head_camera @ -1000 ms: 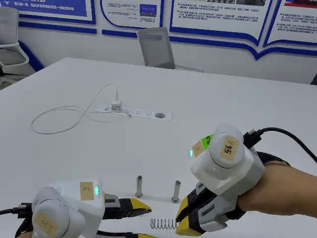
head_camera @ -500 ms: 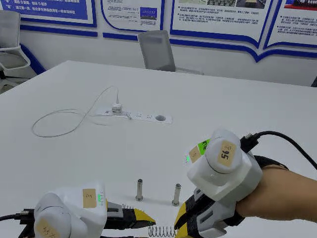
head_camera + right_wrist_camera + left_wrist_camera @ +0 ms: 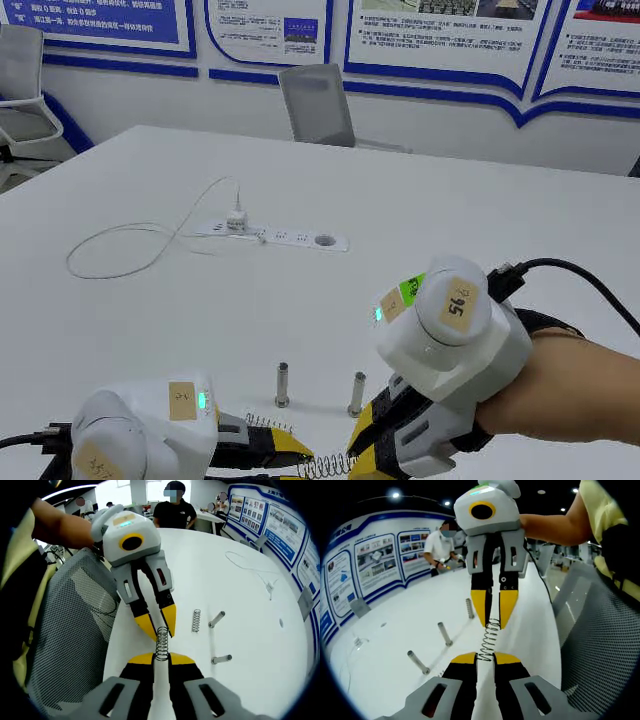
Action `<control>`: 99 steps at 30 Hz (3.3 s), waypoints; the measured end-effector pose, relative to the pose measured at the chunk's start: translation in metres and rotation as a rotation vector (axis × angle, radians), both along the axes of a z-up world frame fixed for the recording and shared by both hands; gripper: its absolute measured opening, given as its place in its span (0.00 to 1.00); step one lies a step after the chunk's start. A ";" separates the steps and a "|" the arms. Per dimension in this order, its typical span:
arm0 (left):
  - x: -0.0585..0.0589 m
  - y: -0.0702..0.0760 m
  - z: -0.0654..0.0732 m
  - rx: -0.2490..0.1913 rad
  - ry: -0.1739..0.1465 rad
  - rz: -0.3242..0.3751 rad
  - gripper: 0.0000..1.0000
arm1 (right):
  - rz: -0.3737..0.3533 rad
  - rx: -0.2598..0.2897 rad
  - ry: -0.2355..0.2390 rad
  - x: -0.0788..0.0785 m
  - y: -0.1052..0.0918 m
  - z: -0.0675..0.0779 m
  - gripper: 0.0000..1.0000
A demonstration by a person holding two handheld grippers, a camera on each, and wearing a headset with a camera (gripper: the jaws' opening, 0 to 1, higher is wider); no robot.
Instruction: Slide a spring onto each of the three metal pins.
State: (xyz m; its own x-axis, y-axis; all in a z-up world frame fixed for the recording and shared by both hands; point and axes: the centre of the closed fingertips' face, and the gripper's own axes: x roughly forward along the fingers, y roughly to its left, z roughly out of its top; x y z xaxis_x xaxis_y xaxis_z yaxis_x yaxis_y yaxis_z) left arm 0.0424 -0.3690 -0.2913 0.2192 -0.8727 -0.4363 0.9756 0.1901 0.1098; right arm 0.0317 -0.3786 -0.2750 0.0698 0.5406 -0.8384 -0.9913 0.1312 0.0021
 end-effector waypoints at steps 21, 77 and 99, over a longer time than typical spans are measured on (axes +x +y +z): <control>-0.001 -0.002 -0.001 -0.008 0.024 0.007 0.11 | 0.006 0.037 -0.053 0.005 0.014 0.014 0.11; 0.006 0.004 0.009 -0.042 0.006 0.035 0.17 | 0.023 0.018 -0.098 0.015 0.015 0.029 0.11; 0.024 0.030 0.013 -0.077 0.010 0.139 0.28 | -0.058 0.005 -0.145 0.047 -0.014 0.046 0.11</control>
State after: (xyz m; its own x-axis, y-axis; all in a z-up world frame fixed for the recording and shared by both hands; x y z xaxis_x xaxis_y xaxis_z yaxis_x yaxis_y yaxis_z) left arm 0.0661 -0.3386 -0.2781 0.3363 -0.8653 -0.3718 0.9402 0.3312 0.0797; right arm 0.0782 -0.3931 -0.2287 0.2212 0.5359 -0.8148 -0.9721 0.1885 -0.1399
